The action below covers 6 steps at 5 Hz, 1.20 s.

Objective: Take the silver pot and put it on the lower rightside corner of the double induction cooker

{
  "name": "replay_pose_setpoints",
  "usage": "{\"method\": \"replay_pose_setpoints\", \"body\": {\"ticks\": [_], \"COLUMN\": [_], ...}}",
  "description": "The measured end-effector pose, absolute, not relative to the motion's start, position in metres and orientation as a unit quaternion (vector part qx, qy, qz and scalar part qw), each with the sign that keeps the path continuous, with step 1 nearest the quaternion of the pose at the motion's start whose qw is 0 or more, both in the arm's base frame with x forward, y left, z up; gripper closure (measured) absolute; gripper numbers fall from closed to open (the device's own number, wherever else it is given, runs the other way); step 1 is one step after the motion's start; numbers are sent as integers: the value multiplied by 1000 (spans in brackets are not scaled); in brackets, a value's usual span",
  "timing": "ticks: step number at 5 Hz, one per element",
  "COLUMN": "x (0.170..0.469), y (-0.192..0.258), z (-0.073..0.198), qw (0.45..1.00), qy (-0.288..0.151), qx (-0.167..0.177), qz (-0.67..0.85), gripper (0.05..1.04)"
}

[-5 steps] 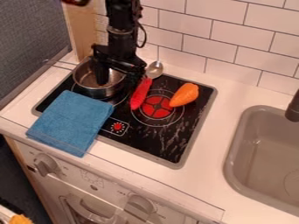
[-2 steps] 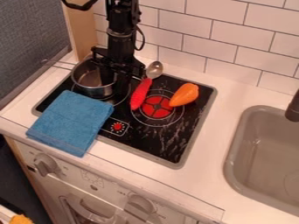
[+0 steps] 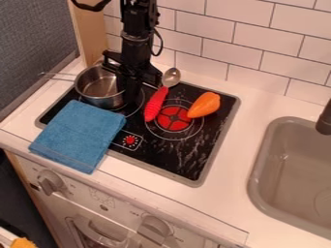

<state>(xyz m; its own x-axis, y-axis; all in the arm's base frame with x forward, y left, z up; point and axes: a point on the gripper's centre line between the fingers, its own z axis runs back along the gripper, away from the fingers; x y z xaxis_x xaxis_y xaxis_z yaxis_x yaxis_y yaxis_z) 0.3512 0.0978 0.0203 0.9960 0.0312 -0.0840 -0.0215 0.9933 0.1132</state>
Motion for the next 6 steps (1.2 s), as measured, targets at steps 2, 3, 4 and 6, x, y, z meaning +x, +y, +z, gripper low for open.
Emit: {"method": "replay_pose_setpoints", "body": {"ticks": [2, 3, 4, 6], "x": [351, 332, 296, 286], "y": [48, -2, -40, -78], "z": [87, 105, 96, 71], "qw": [995, 989, 989, 986], "qy": [-53, -69, -46, -21], "qx": [60, 52, 44, 24], "qz": [-62, -120, -136, -163], "gripper": [1004, 1004, 1004, 1004]}}
